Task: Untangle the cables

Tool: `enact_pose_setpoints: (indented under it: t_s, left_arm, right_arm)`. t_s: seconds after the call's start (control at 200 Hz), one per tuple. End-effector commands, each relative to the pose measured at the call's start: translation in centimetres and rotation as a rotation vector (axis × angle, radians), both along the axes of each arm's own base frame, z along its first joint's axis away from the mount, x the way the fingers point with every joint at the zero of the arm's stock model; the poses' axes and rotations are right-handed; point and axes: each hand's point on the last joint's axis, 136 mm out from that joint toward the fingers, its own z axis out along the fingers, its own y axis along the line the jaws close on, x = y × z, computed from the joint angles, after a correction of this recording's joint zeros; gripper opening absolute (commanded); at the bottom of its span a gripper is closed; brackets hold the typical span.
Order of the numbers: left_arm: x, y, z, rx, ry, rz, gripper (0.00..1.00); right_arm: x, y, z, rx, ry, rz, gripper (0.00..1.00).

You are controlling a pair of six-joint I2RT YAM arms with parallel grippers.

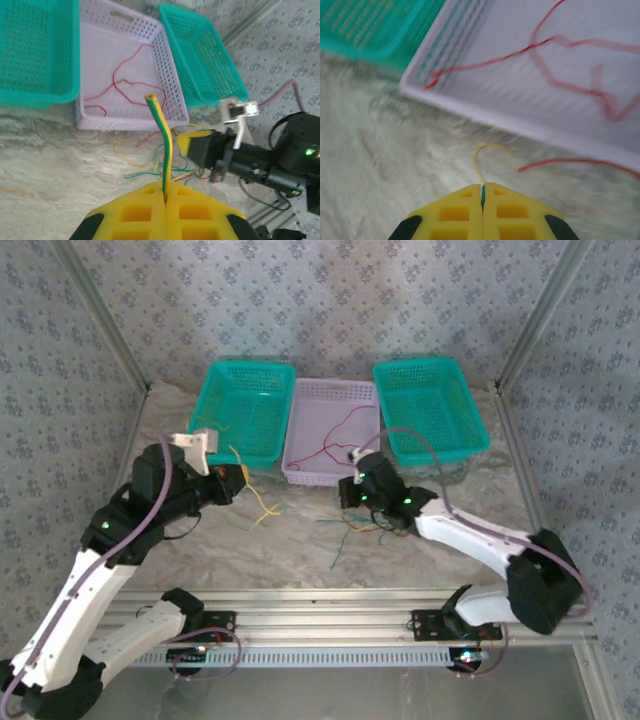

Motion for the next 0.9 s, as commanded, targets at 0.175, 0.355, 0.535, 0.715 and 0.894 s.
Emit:
enact_pose_setpoints:
  t_s: [0.175,0.355,0.535,0.715,0.894]
  left_arm:
    - [0.5,3.6,4.4,0.132,-0.156,0.121,0.0]
    - [4.9,4.0,6.6,0.183,-0.199,0.212,0.0]
    - [11.4,6.1,6.7,0.186,-0.165,0.352,0.0]
    - [17.5,7.6,3.2,0.154,-0.066,0.394,0.0]
    - [22.0,7.9,-0.1,0.127,0.004,0.382,0.0]
  right_arm:
    - [-0.9,-8.3,7.9,0.125,-0.145,-0.171,0.0]
    - [-2.6,-8.7,11.1,0.175,-0.197,-0.14,0.0]
    - [-4.1,-9.1,14.8,0.228,-0.273,-0.114,0.0]
    - [-5.6,-9.2,17.6,0.27,-0.322,-0.08,0.0]
    - [-6.9,-9.0,18.9,0.299,-0.341,-0.035,0.0]
